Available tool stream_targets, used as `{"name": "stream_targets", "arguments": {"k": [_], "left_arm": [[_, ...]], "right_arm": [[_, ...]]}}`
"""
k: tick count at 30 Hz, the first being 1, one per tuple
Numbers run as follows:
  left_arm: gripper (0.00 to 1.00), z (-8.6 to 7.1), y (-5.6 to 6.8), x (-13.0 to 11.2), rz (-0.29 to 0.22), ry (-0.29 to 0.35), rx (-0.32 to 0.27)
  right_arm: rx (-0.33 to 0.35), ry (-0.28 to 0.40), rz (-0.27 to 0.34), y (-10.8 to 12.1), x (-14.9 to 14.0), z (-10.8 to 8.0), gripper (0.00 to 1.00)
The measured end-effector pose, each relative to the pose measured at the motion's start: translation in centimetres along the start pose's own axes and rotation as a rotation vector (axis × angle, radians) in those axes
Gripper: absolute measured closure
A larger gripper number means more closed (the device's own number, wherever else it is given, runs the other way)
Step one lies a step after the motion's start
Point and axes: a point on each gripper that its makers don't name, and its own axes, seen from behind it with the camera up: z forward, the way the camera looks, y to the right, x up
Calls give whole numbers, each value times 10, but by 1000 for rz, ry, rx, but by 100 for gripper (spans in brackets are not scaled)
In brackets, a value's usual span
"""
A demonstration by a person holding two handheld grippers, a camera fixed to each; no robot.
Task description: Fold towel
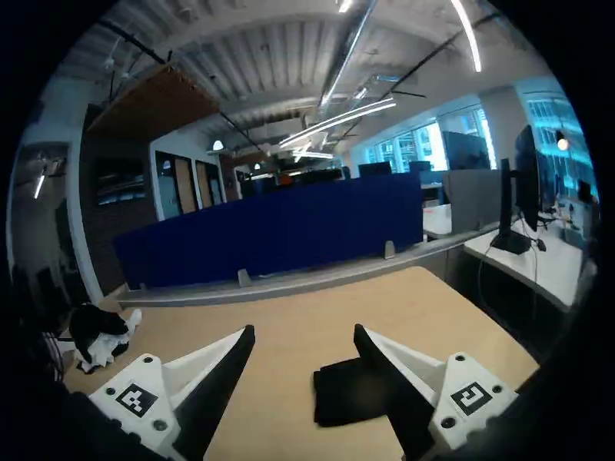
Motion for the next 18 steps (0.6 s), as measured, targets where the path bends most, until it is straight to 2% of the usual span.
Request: {"name": "stream_targets", "arguments": {"k": [5,9,15,18], "left_arm": [[14,0,0,16,-2,65,-4],[14,1,0,34,11,132,-8],[14,-6,5,66,23,261,-11],[14,-9,7,74,30,305,-10]], "right_arm": [[4,31,41,-4,4,-9,0],[19,36,48,-10,5,-11,0],[52,14,13,-28,-2,-10,0],[79,3,-3,-39,-3,-10,0]]}}
